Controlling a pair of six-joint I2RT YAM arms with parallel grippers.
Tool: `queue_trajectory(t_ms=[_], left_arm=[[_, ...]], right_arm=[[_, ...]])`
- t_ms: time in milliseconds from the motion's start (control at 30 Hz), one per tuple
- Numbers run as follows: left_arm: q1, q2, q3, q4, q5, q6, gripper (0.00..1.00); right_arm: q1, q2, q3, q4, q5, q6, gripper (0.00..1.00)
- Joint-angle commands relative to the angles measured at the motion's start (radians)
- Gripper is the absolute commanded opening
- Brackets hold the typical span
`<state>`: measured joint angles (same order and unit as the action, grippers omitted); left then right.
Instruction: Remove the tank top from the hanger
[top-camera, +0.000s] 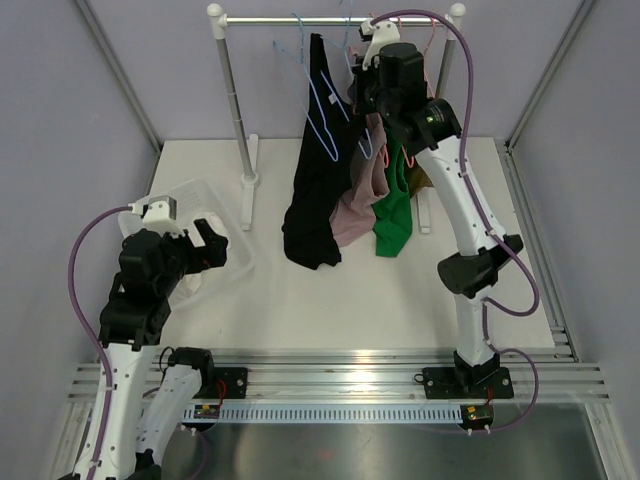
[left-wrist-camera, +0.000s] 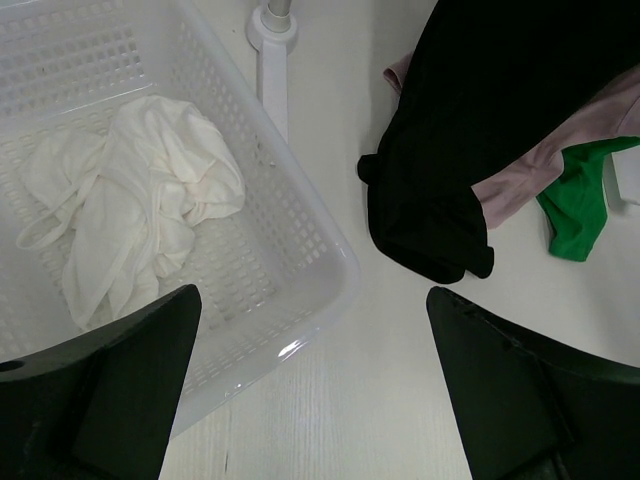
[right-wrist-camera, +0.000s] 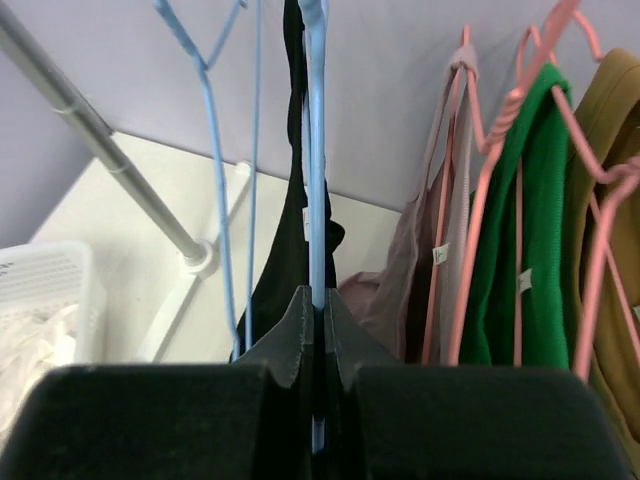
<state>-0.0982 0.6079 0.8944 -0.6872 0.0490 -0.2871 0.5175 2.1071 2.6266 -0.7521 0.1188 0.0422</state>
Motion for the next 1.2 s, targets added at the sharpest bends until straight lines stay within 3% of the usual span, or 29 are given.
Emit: queue_trajectory(t_ms=[0,267,400,500,700,800,833,933,1167], left_arm=[[-0.005,-0.020,0.014,0.029,0.031,0.009,0.99],[-0.005,-0.045,0.100,-0.037,0.094,-0.007,0.99],[-0.006,-0.037,0.161,-0.055,0.172,0.002,0.99],[-0.014,0.001,0.199,-0.052,0.274,0.008,0.99],[-0.063,0.091,0.276,0.061,0.397,-0.064,0.99],[-0.225,0.167,0.316,0.150,0.323,-0.081,0.99],[-0.345,0.223,0.336,0.169,0.216,-0.054,0.99],[-0.463,0.309,0.411,0.190,0.120,-0.058,0.99],[-0.794,0.409,0.411,0.466,-0.044,-0.031,0.99]], right_arm=[[0.013,-0.159,-0.011,0.082,-0.036,0.022,0.00],[0.029,-0.360,-0.224,0.046,-0.057,0.058,0.00],[0.047,-0.545,-0.524,0.132,-0.082,0.091,0.00],[0.061,-0.657,-0.638,0.126,-0.099,0.107,0.00],[0.070,-0.858,-0.816,0.016,-0.111,0.136,0.00],[0.070,-0.964,-0.885,-0.065,-0.160,0.137,0.00],[0.070,-0.990,-0.904,-0.088,-0.172,0.137,0.00],[0.070,-1.105,-0.976,-0.154,-0.223,0.139,0.00],[0.070,-1.314,-1.016,-0.296,-0.320,0.162,0.00]])
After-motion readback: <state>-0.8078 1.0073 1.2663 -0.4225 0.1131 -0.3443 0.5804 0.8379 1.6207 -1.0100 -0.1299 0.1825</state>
